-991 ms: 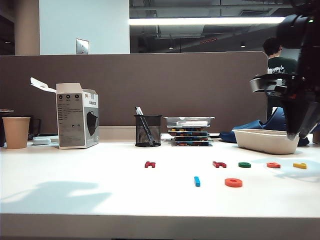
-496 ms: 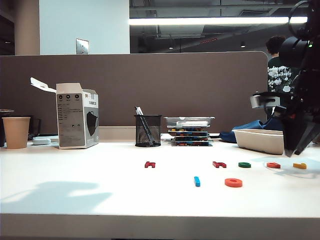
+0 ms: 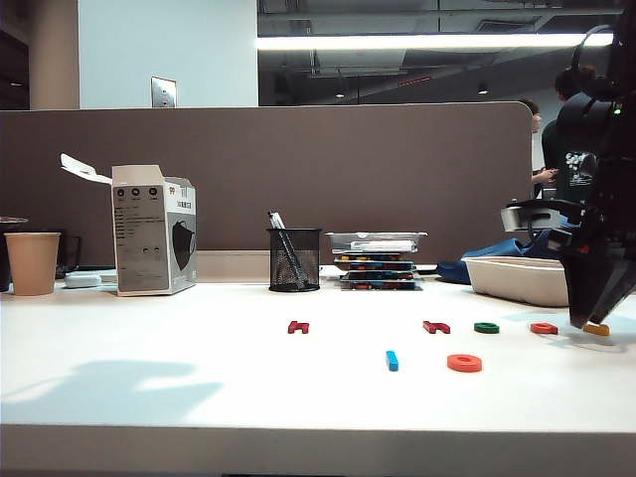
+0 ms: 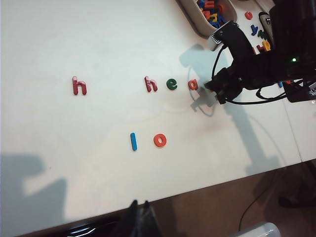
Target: Select the appropriate letters from the row of letter magnets placed on the table to arrange into the word "love".
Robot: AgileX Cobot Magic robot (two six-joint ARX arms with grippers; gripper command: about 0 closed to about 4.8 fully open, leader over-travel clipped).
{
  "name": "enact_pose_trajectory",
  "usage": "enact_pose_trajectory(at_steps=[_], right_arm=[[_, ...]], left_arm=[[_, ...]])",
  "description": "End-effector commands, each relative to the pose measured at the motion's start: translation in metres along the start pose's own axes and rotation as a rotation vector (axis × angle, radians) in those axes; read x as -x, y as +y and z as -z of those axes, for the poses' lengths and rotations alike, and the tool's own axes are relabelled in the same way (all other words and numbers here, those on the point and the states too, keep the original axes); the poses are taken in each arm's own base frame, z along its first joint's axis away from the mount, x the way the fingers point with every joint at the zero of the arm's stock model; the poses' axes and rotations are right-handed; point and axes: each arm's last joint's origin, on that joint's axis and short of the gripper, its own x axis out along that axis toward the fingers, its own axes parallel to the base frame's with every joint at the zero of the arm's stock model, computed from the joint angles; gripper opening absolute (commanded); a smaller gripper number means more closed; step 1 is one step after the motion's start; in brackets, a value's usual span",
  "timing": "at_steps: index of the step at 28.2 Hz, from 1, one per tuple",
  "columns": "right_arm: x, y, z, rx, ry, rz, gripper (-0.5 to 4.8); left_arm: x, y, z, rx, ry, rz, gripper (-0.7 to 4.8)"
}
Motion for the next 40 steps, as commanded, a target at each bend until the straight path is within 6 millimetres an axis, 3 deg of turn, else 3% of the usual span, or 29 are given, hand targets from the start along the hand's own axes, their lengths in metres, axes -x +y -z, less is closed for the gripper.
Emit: enact_pose_trajectory(at_steps=[1,10,13,15,21,29,35,40], right_arm=[[-0.003,-0.001,0.000,0.001,0.003,-0.005,1.48],[-0.007,0.000,0.004,-0.007,0.044,-0.020,1.46],[-0.007,-0.001,0.004,-0.007,0.061,0.006,0.85],[-0.007,-0.002,0.005,-0.007,0.073,0.033,0.81],[-0.007,-0.004,0.005,-0.009,0.092,0.079,-0.06],[-0.005,-0.004,0.005,-0.044,0.092,0.098,-0.06],[0.018,0.004,0.004,-0.124,0.020,-0.003,-0.06],[0.051,0.011,0.005,-0.160,-0.039,0.010,-0.06]], left_arm=[[0.001,-0.001,-0.001,0.005,-0.011,0.008,-0.05],[0.001,-0.001,-0.001,0.005,-0.011,0.008,-0.05],[0.001,-0.001,-0.001,0.005,-0.011,0.008,-0.05],[0.001,-0.001,-0.001,0.005,-0.011,0.008,-0.05],[0.001,-0.001,-0.001,0.005,-0.011,0.008,-0.05],[0.001,-0.001,-0.001,0.005,-0.011,0.008,-0.05],[0.001,-0.001,-0.001,0.005,-0.011,0.008,-0.05],[0.002,-0.001,-0.001,0.005,-0.011,0.008,-0.05]])
